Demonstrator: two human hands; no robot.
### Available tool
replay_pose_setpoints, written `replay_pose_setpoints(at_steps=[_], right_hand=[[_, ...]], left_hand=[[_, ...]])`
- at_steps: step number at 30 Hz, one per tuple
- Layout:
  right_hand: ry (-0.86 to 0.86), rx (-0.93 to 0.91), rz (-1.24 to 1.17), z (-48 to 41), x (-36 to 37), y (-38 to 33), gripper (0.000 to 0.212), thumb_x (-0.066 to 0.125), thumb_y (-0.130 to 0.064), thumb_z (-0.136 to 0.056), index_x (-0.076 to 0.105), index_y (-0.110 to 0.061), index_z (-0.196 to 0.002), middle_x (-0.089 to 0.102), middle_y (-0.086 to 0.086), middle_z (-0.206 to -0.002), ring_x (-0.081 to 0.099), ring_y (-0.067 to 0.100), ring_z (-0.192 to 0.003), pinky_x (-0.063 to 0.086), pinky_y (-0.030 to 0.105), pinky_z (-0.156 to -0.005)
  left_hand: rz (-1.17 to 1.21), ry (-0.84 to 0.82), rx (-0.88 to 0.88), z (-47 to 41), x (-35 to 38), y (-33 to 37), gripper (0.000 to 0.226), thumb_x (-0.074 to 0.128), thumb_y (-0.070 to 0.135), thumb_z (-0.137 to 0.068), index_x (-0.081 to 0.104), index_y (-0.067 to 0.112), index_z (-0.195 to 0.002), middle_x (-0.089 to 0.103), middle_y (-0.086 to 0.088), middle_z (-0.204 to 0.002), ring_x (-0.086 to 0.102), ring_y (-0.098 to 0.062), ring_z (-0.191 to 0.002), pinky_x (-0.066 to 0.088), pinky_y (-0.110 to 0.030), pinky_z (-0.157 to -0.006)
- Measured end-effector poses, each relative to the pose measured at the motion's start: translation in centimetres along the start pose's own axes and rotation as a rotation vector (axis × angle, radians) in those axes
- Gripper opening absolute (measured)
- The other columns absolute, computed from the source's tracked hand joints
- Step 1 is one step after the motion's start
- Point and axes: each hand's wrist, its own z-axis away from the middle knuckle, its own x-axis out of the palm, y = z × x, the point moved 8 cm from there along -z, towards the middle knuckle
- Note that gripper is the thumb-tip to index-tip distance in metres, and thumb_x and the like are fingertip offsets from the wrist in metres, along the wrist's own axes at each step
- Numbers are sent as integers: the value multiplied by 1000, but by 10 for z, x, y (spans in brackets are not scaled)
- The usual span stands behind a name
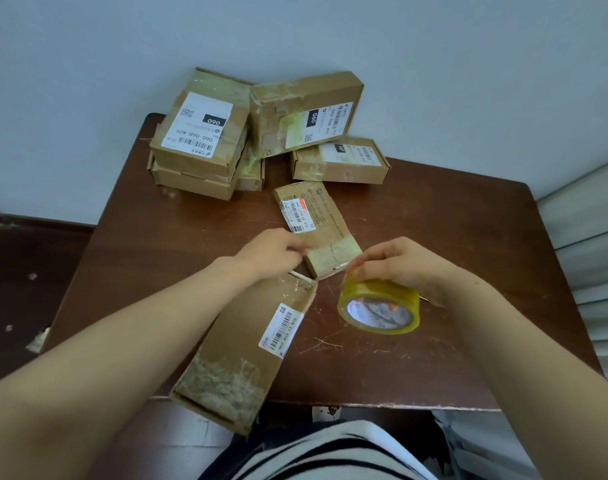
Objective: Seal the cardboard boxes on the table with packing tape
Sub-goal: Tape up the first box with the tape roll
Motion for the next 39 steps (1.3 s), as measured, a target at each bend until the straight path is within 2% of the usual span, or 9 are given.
replay_pose_setpoints(at_steps=[2,4,7,11,15,20,29,34,39], right_hand=[[-72,-47,-70,3,3,-10,9,72,-18,-78,77,-23,-84,75,1,-83,70,13,-73,55,24,-64],[-108,-92,-174,4,3,-17,13,68,-10,-80,76,-18,-87,73,8,-86,69,18,-76,56,30,-70],[-137,-125,-357,6,-2,-21,19,58,0,-83,74,-9,-92,70,15,-88,67,24,-76,57,34,-69],[-108,-158,-452,6,-12,-19,20,59,-1,-79,72,-7,-93,69,13,-85,67,21,-73,56,32,-62],[-68,-178,-524,3,-18,-17,32,64,-13,-64,72,-7,-95,70,13,-88,67,21,-75,56,33,-63],[-22,-187,-575,-2,-20,-11,32,77,-22,-69,72,-8,-97,72,13,-90,67,22,-76,57,33,-67],[14,-179,-575,-12,-8,-6,40,81,-28,-53,70,-10,-87,71,6,-72,65,15,-59,54,25,-51],[57,-107,-58,-18,-8,16,26,83,-27,-69,71,-11,-87,74,6,-80,70,19,-68,59,29,-62],[52,-112,3,-25,5,23,17,73,-42,-80,72,-26,-85,74,-2,-82,68,11,-69,54,19,-57]], left_hand=[[486,-115,-51,10,19,21,45,35,-7,-86,64,5,-119,59,0,-124,50,-16,-122,41,-18,-98],[811,-295,-61,22,47,40,47,26,-7,-87,64,0,-113,62,-6,-115,53,-19,-112,43,-21,-98],[1086,-463,-125,34,68,48,58,19,0,-86,70,11,-59,66,0,-70,59,-14,-70,51,-23,-73],[963,-498,-215,36,78,25,40,24,16,-93,63,8,-90,66,-9,-86,61,-21,-77,47,-31,-77],[1043,-422,-258,35,78,12,13,52,9,-90,65,8,-91,63,-7,-79,62,-15,-69,51,-26,-70],[1172,-286,-303,34,72,-1,7,67,3,-81,70,6,-87,63,-6,-72,60,-12,-60,51,-22,-59],[997,-105,-316,32,43,-10,6,64,2,-87,69,1,-85,70,-9,-66,60,-9,-50,45,-16,-42],[818,39,-339,27,-3,-37,7,65,3,-87,68,4,-80,65,-5,-64,51,-5,-47,43,-16,-44],[751,38,-340,20,-18,-34,7,64,4,-86,67,4,-79,58,-3,-59,48,-9,-50,41,-19,-44]])
